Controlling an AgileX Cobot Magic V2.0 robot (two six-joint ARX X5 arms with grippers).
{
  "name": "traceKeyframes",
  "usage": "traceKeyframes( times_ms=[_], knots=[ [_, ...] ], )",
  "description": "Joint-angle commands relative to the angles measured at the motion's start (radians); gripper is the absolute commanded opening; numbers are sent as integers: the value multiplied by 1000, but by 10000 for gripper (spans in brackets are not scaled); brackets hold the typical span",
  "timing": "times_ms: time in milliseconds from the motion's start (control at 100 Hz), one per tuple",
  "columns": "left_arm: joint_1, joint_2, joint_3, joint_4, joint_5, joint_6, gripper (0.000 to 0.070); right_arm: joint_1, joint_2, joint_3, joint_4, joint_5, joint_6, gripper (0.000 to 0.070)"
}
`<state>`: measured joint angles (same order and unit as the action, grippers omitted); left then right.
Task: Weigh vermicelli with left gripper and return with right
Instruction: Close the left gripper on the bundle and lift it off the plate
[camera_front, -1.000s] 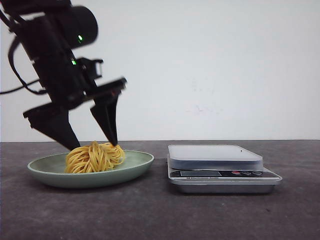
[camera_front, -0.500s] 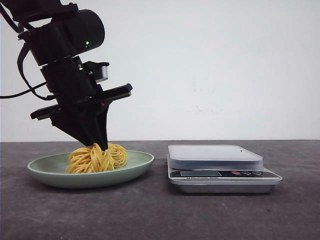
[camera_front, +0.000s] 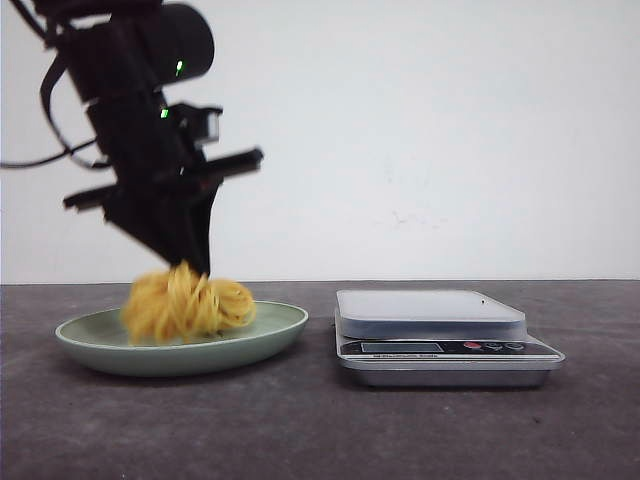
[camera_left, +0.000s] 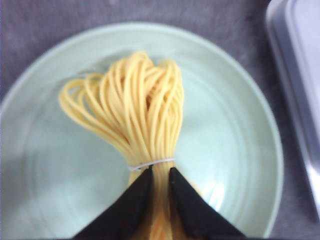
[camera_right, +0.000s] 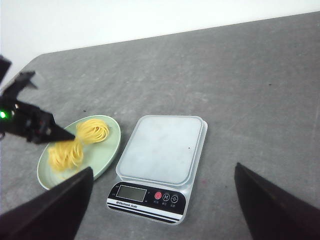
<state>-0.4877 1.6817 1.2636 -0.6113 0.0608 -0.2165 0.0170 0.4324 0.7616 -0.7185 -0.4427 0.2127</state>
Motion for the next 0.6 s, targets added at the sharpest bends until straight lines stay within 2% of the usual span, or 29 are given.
traceKeyframes(
  times_ms=[0,130,340,590],
  knots=[
    [-16,-26,77,-8,34,21,3,2,3,14,7,-2,-11,551],
    [-37,-61,177,-55,156,13,3,2,3,14,7,-2,-11,551],
    [-97,-73,259,-2,255,-60,3,2,3,14,8,-3,-8,551],
    [-195,-34,259,169,245,-160,3,2,3,15,11,-9,-4,551]
  ],
)
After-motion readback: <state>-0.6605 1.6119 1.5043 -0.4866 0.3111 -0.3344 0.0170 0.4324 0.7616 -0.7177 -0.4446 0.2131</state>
